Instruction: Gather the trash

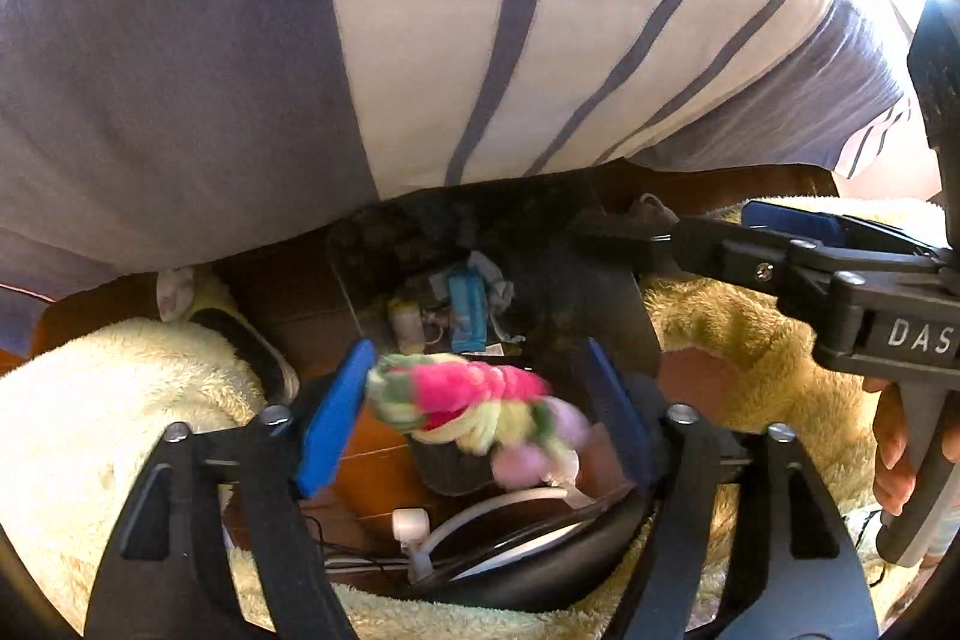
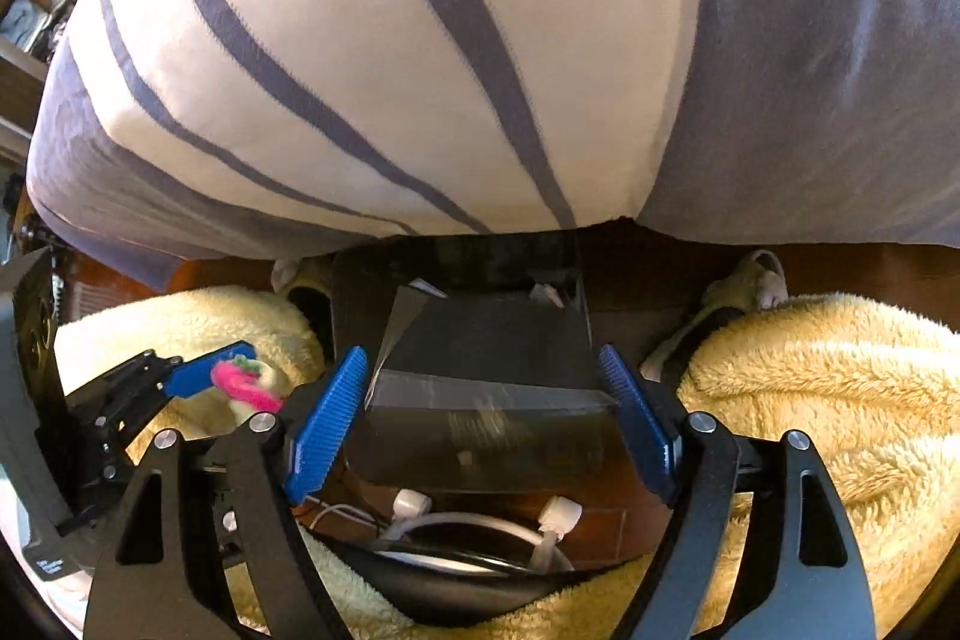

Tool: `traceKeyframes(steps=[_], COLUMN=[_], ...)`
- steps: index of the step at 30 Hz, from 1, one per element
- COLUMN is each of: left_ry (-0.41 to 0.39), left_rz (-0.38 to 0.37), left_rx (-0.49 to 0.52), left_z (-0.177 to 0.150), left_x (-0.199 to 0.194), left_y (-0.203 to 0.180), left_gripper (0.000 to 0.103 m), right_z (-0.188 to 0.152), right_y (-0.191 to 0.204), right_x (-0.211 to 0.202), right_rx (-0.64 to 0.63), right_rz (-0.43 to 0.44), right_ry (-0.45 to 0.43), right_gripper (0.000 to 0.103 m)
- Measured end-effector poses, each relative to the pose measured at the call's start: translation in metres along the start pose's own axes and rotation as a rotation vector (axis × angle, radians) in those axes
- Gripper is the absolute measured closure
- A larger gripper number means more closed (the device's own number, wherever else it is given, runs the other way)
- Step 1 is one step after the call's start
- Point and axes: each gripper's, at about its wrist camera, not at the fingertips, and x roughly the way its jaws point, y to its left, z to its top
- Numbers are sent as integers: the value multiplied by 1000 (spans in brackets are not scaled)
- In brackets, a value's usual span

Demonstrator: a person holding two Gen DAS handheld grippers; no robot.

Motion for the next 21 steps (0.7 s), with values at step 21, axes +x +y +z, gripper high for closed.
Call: traceKeyframes(steps=[21], left_ry=[-305], left_rz=[118], left_rx=[10], left_z=[21], left_x=[-130], left_y=[-10], left_gripper=[8], right_z=[7], right_y=[-6], right_x=[-140], right_rx=[-37], right_rz=[-144], right_ry=[-396], right_gripper=[3])
